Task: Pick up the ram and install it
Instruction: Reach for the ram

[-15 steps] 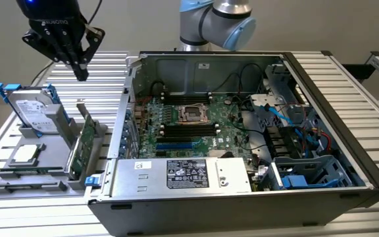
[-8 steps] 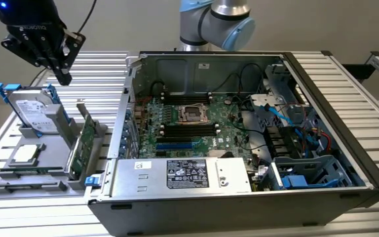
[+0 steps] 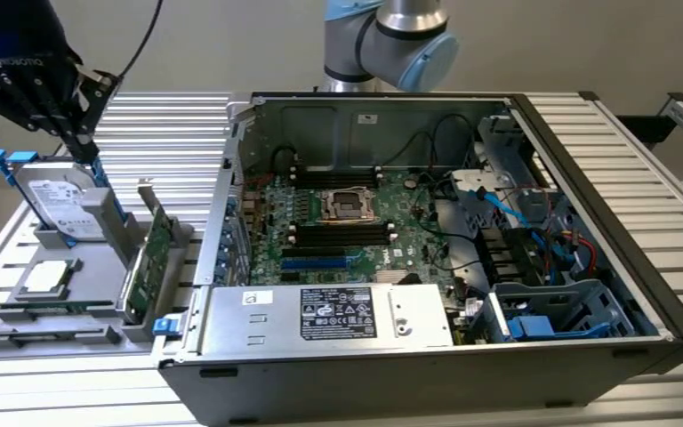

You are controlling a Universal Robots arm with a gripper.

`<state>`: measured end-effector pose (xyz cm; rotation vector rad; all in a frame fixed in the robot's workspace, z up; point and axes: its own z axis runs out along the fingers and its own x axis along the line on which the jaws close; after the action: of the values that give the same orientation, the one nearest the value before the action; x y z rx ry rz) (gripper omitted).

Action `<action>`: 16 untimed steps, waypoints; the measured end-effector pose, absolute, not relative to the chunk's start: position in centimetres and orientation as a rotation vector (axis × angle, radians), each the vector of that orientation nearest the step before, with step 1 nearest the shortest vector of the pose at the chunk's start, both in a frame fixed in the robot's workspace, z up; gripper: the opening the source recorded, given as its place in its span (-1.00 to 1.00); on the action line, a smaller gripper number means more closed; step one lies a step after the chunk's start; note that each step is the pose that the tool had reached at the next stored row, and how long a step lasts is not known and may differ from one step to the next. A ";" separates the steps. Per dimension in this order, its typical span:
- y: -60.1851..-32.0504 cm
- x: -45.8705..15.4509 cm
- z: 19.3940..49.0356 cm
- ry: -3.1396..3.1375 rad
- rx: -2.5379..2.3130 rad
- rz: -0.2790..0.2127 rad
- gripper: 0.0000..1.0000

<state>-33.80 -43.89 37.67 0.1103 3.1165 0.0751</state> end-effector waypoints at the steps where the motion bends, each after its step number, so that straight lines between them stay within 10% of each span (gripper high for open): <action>1: -44.0 -34.1 37.6 3.117 0.110 0.075 -0.79; 16: -46.7 -36.6 36.1 3.158 0.113 0.074 -0.79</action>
<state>-36.64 -46.70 36.13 0.1131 3.1577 0.0737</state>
